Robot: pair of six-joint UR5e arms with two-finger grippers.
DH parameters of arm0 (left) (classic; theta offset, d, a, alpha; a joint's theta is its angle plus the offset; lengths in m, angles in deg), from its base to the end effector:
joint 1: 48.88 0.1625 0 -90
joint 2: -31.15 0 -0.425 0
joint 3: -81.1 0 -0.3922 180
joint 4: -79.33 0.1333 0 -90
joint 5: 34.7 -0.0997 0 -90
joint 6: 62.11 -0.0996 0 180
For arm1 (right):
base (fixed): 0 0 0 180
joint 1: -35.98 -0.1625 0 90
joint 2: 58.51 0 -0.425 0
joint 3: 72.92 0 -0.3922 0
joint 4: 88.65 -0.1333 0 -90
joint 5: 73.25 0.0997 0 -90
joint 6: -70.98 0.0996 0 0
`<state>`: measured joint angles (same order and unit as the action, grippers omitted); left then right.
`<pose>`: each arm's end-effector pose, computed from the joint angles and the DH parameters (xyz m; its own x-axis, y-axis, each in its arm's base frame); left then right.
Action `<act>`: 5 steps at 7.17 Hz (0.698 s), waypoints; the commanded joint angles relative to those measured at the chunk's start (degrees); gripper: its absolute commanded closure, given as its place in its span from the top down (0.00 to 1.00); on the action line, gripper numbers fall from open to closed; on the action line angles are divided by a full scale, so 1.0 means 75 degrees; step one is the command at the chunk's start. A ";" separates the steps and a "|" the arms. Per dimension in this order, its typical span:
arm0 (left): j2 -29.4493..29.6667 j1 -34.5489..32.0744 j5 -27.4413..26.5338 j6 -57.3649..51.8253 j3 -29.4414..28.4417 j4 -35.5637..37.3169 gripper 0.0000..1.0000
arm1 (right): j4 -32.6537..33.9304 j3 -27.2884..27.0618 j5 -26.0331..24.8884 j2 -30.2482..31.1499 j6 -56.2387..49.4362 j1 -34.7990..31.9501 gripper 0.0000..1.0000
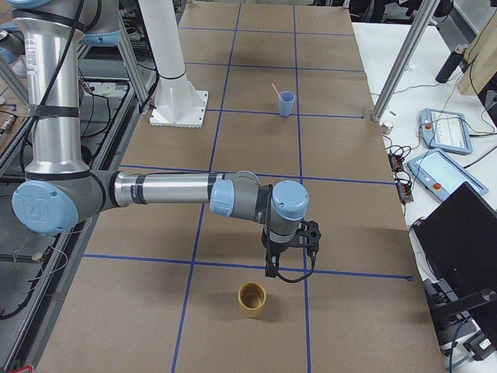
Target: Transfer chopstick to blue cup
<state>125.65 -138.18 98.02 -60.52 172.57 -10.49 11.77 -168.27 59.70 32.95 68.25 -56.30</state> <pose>-0.0592 -0.5308 0.6081 0.7338 0.0498 -0.6775 0.0082 0.9966 0.0821 0.0841 -0.4683 0.6445 0.7293 0.0591 0.6816 -0.0048 0.9967 -0.0814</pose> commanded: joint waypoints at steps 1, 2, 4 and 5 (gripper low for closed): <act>-0.0003 0.0000 0.0000 0.0000 0.0004 -0.0002 0.99 | 0.0005 -0.0001 0.0003 0.0005 0.0000 0.0000 1.00; -0.0003 0.0000 0.0000 0.0000 0.0004 0.0010 0.99 | -0.0006 -0.0001 0.0003 0.0005 0.0000 0.0000 1.00; -0.0003 0.0000 0.0000 0.0000 0.0004 0.0010 0.99 | -0.0006 -0.0001 0.0050 0.0005 0.0000 0.0000 1.00; -0.0003 0.0000 0.0000 0.0000 0.0004 -0.0002 0.99 | -0.0006 -0.0001 0.0074 -0.0018 0.0000 0.0000 1.00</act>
<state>125.63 -138.18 98.02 -60.52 172.60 -10.43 11.73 -168.28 60.00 32.95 68.25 -56.30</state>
